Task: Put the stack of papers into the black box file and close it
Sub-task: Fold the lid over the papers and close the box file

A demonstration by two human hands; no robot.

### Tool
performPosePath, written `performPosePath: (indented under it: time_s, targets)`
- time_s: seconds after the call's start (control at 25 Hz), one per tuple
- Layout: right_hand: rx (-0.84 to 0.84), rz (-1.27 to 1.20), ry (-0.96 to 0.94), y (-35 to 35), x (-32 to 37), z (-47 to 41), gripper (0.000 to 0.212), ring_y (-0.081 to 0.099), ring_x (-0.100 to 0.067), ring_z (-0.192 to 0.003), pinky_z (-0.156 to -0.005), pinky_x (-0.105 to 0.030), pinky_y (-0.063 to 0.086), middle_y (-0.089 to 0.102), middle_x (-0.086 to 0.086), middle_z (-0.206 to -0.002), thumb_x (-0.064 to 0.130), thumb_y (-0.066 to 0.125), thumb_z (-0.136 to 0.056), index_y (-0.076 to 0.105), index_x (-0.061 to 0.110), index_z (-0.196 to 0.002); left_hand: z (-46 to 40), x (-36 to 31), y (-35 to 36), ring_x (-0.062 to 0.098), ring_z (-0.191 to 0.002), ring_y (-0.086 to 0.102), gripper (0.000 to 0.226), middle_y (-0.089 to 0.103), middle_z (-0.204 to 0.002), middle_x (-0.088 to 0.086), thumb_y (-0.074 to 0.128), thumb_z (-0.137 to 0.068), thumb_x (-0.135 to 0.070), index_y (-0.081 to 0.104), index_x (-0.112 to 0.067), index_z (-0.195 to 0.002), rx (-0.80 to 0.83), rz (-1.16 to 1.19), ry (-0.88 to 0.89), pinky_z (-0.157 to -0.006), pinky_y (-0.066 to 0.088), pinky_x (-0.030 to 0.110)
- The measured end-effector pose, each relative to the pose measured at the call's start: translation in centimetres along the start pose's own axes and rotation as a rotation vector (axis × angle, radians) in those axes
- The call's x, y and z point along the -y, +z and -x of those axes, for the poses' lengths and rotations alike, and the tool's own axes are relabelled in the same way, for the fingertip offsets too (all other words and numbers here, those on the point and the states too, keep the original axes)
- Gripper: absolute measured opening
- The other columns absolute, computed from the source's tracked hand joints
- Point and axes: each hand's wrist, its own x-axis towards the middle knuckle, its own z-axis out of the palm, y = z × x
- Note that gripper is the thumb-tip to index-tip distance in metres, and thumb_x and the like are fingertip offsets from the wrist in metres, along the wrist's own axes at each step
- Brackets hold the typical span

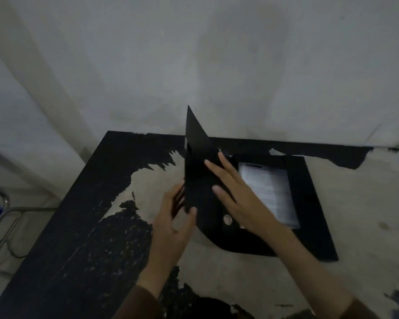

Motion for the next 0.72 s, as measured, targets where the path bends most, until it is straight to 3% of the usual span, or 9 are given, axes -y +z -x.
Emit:
performPosePath:
  time_s: [0.08,0.16,0.24,0.28,0.36,0.48,0.72]
  targets:
    - [-0.018,-0.017,-0.066,-2.6,1.3,-0.1,0.038,0.009,-0.005,-0.145,-0.113,-0.032,0.022,0.001,0.023,-0.156,0.049,0.031,-0.094,0.024,0.062,-0.129,0.0,-0.9,2.2,-0.002,-0.133,0.04,0.06,0.041,-0.144,-0.018,0.057,-0.085,-0.038,0.031,-0.037,-0.14,0.16,0.048,0.045,-0.107,0.037,0.013]
    - [-0.012,-0.076,-0.042,-4.2,1.6,0.5,0.033,0.022,0.002,-0.139,-0.11,-0.025,0.029,0.021,0.018,-0.152,0.045,0.036,-0.094,0.04,0.05,-0.126,0.0,-1.0,4.2,-0.005,-0.139,0.027,0.066,0.025,-0.152,-0.026,0.051,-0.085,-0.048,0.02,-0.047,-0.143,0.301,0.053,0.083,-0.111,0.027,0.007]
    - [-0.067,-0.128,0.015,-5.6,1.1,1.6,0.032,0.042,0.009,-0.119,-0.101,-0.02,0.041,0.046,0.012,-0.136,0.042,0.043,-0.092,0.05,0.03,-0.121,0.1,-0.3,5.8,-0.01,-0.141,0.018,0.057,0.014,-0.153,-0.033,0.04,-0.089,-0.054,0.018,-0.053,-0.141,0.403,0.072,0.081,-0.109,0.018,-0.001]
    - [-0.113,-0.136,0.043,-6.2,0.6,2.3,0.03,0.047,0.014,-0.108,-0.095,-0.017,0.044,0.052,0.015,-0.126,0.042,0.047,-0.09,0.053,0.027,-0.116,0.1,0.4,6.5,-0.011,-0.141,0.015,0.052,0.011,-0.153,-0.035,0.035,-0.09,-0.055,0.019,-0.055,-0.14,0.439,0.076,0.06,-0.109,0.017,-0.001]
    - [-0.21,-0.128,0.114,-7.5,-1.0,3.9,0.021,0.046,0.022,-0.103,-0.094,-0.012,0.043,0.05,0.032,-0.114,0.034,0.057,-0.087,0.054,0.031,-0.108,0.0,1.9,7.7,-0.01,-0.142,0.01,0.046,0.005,-0.153,-0.035,0.027,-0.092,-0.057,0.014,-0.062,-0.135,0.508,0.014,-0.027,-0.117,0.014,0.012]
    - [-0.287,-0.109,0.257,-9.2,-4.2,6.9,0.034,0.047,0.006,-0.112,-0.09,-0.006,0.04,0.049,0.03,-0.115,0.011,0.059,-0.089,0.051,0.037,-0.109,-0.5,4.3,9.4,0.003,-0.146,0.0,0.047,-0.009,-0.156,-0.023,0.023,-0.095,-0.049,-0.004,-0.064,-0.13,0.648,-0.231,-0.087,-0.124,0.005,0.037]
    - [-0.339,-0.041,0.573,-10.0,-11.6,12.2,0.044,0.044,-0.02,-0.126,-0.095,-0.024,0.037,0.047,-0.001,-0.137,0.002,0.048,-0.093,0.044,0.024,-0.131,-1.9,6.1,12.3,0.011,-0.145,-0.017,0.055,-0.029,-0.145,-0.018,0.026,-0.098,-0.043,-0.017,-0.046,-0.133,0.763,-0.496,-0.023,-0.117,-0.007,0.033]
